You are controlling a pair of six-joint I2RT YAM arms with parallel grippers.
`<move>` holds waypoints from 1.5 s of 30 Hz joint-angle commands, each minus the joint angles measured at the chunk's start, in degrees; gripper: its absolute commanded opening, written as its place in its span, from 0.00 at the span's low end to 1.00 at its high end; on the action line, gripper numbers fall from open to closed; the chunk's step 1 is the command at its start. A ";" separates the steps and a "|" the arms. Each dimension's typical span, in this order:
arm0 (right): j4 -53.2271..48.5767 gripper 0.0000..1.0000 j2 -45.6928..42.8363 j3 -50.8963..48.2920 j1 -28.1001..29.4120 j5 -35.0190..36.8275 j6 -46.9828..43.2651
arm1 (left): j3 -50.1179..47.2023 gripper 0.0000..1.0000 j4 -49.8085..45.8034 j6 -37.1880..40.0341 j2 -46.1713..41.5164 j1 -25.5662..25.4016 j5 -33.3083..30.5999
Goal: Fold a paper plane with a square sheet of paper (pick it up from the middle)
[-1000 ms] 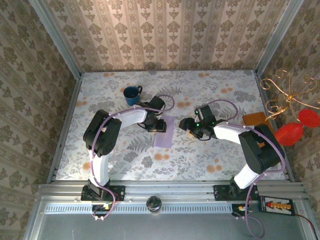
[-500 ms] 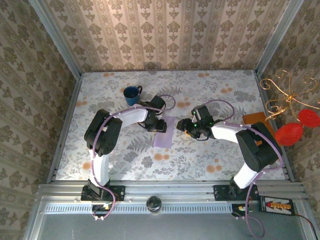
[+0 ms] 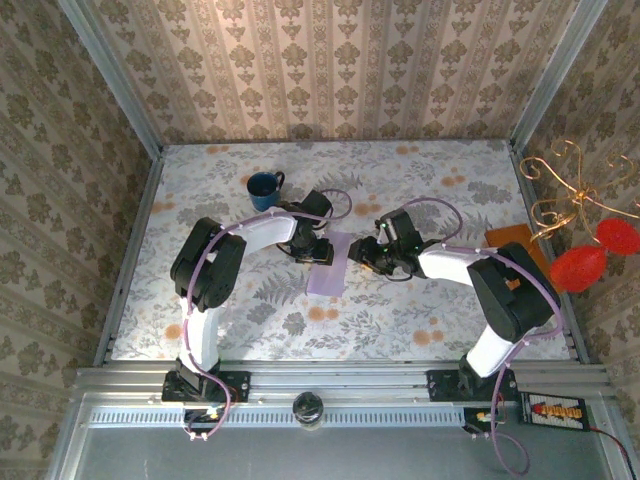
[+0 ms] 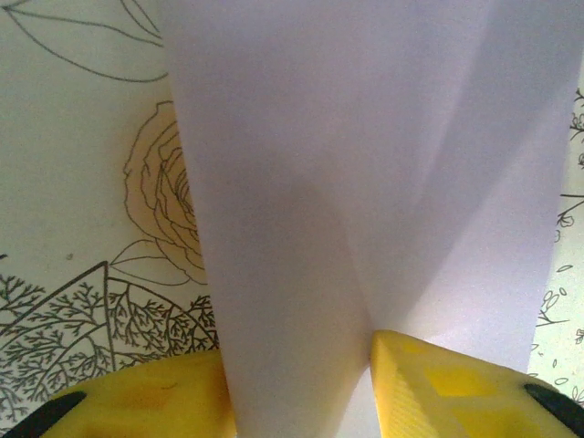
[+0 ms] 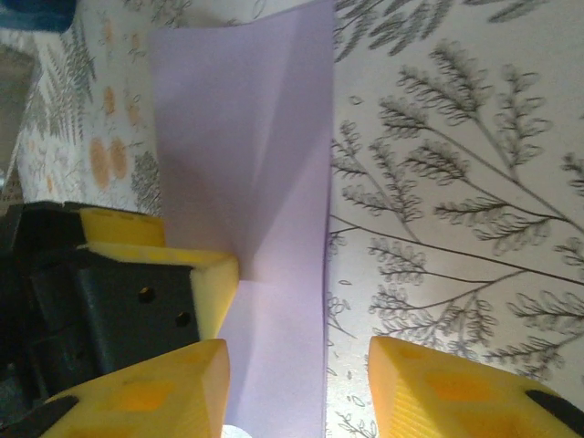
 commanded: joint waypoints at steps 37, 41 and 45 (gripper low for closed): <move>2.18 0.03 12.18 6.72 3.36 -4.54 1.55 | -6.28 0.45 2.78 -0.57 12.19 -0.35 -1.78; -1.01 0.02 12.92 7.03 3.36 -3.09 0.51 | -6.28 0.45 2.65 -0.64 11.52 -0.29 -1.70; -9.70 0.00 14.21 8.46 3.37 0.11 -2.44 | -5.58 0.47 -0.25 -0.50 7.32 -0.28 -2.23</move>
